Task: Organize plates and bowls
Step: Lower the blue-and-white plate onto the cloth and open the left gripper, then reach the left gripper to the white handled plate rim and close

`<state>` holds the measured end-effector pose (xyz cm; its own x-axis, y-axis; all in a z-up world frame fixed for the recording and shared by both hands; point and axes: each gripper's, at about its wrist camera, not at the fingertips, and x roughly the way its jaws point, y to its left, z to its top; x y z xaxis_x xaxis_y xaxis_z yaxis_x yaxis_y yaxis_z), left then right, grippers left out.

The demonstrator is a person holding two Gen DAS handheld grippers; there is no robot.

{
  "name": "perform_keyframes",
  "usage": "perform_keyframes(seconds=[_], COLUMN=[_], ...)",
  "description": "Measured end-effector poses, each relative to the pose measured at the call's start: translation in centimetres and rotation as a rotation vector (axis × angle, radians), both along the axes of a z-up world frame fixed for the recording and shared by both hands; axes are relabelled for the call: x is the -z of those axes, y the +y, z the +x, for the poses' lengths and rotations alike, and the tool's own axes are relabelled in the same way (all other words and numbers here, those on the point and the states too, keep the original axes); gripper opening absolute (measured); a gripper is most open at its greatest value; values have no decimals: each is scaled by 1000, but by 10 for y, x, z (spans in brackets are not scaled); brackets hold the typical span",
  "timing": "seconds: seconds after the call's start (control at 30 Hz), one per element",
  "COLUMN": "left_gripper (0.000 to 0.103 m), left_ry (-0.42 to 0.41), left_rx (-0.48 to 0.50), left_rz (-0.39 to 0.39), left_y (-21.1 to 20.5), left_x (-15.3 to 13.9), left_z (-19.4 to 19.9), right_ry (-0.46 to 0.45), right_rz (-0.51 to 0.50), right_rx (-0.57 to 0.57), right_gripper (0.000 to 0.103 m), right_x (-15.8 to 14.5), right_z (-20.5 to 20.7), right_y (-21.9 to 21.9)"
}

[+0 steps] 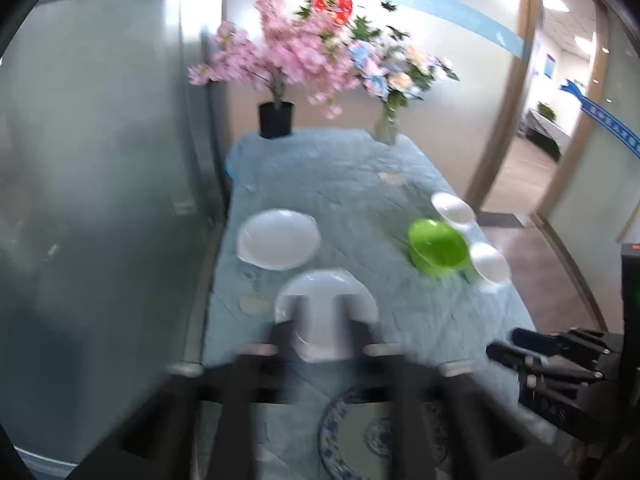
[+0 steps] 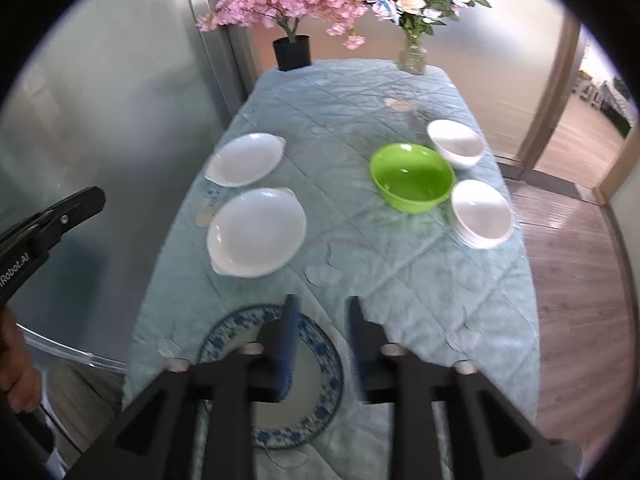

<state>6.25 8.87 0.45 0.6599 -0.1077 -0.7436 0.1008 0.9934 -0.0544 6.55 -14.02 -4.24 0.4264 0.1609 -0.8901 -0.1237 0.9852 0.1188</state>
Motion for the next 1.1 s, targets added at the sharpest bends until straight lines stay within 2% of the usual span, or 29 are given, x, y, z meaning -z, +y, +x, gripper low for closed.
perform_keyframes(seconds=[0.03,0.07,0.13,0.3,0.5,0.63,0.8,0.83,0.9,0.97,1.03,1.1], left_gripper=[100,101,103,102,102,102,101,101,99,95,83,73], left_ry=[-2,-34,-51,88,223,326,416,427,442,472,511,543], left_rx=[-19,-34,-62,-30,82,156,169,170,182,194,211,216], left_rz=[-7,-33,-90,-151,-184,-160,-132,-138,-147,-148,-133,-120], left_y=[6,12,26,47,49,35,29,27,25,23,19,17], left_x=[-2,-4,-3,26,83,133,185,194,204,216,225,232], left_z=[5,10,27,84,149,182,198,200,201,204,203,203], right_ry=[6,-7,-17,9,132,191,226,236,253,280,313,298], right_rz=[19,37,31,141,222,181,178,173,153,128,147,152], right_rx=[-9,-8,-17,-57,-69,-80,-67,-59,-53,-44,-32,-25], right_gripper=[100,102,102,102,102,102,92,87,68,52,45,39], right_x=[1,1,2,18,66,104,138,143,155,165,174,173], right_z=[6,12,21,52,95,119,140,142,145,148,148,146], right_y=[-1,-3,-3,-6,10,31,44,45,47,49,49,49])
